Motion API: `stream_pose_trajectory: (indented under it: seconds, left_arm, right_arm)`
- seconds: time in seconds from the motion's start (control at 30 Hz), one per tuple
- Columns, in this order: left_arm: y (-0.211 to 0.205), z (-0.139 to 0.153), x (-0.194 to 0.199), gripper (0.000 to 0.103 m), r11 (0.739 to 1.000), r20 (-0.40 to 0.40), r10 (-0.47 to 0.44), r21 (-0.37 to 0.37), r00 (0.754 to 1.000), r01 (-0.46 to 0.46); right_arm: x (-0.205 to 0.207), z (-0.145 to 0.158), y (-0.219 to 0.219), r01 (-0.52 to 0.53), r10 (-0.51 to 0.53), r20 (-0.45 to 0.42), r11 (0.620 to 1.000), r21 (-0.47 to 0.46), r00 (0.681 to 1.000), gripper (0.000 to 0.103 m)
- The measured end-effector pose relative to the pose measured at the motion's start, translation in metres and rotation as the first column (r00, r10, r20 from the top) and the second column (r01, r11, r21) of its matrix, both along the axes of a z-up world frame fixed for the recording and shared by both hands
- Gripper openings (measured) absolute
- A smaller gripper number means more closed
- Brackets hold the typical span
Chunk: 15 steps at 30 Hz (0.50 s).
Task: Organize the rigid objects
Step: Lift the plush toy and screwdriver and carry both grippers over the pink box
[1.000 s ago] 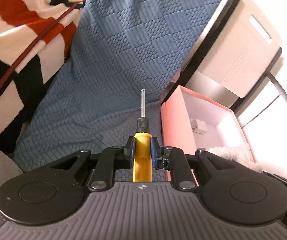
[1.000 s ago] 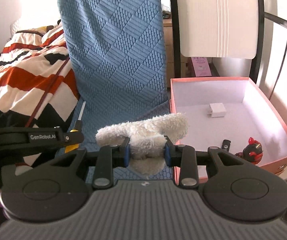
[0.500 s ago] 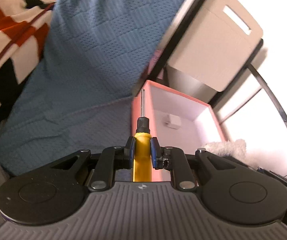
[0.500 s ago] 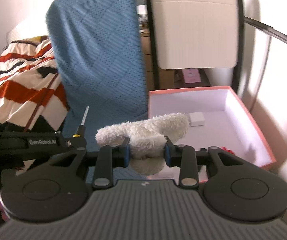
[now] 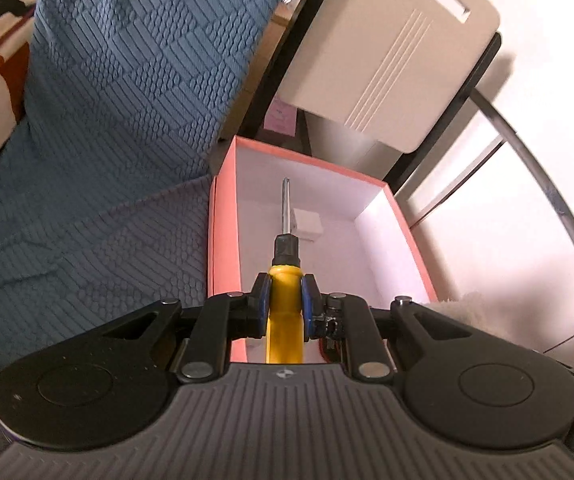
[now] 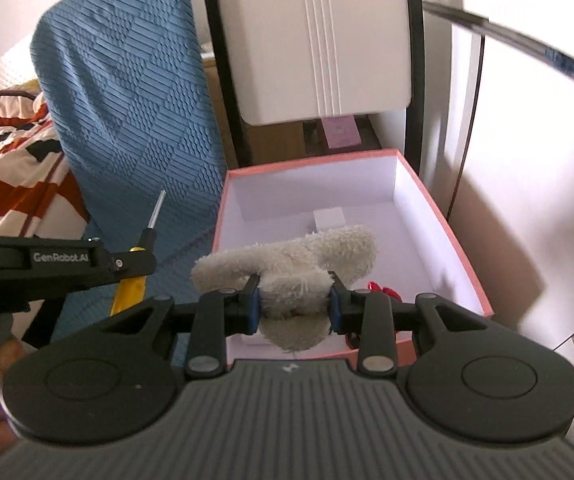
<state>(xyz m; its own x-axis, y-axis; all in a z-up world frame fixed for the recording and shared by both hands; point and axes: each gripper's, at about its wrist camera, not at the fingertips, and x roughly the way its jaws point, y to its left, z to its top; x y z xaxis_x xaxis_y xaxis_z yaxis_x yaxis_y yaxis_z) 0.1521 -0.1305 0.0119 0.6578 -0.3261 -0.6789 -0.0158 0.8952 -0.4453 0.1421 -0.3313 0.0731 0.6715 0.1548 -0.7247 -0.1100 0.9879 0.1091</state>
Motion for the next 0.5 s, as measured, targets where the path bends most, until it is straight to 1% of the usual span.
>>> stream_pose_trajectory:
  seconds: [0.1, 0.3, 0.37, 0.5]
  left_arm:
    - [-0.005, -0.011, 0.011, 0.019, 1.000, -0.024, 0.008, -0.007, 1.000, -0.008]
    - [-0.018, -0.035, 0.039, 0.019, 1.000, -0.073, 0.000, 0.017, 0.997, 0.001]
    - [-0.023, -0.044, 0.047, 0.019, 1.000, -0.094, -0.006, 0.026, 0.996, 0.008]
    - [-0.030, -0.058, 0.060, 0.019, 0.999, -0.130, -0.021, 0.021, 0.991, 0.024]
  right_arm:
    - [0.009, -0.010, -0.007, -0.001, 0.001, -0.022, 1.000, 0.003, 1.000, 0.035]
    - [0.026, -0.038, -0.019, 0.008, -0.007, -0.093, 1.000, 0.004, 0.996, 0.035]
    - [0.034, -0.047, -0.022, 0.003, -0.005, -0.124, 1.000, -0.014, 0.992, 0.035]
    - [0.050, -0.061, -0.027, 0.014, -0.012, -0.169, 1.000, 0.012, 0.986, 0.036]
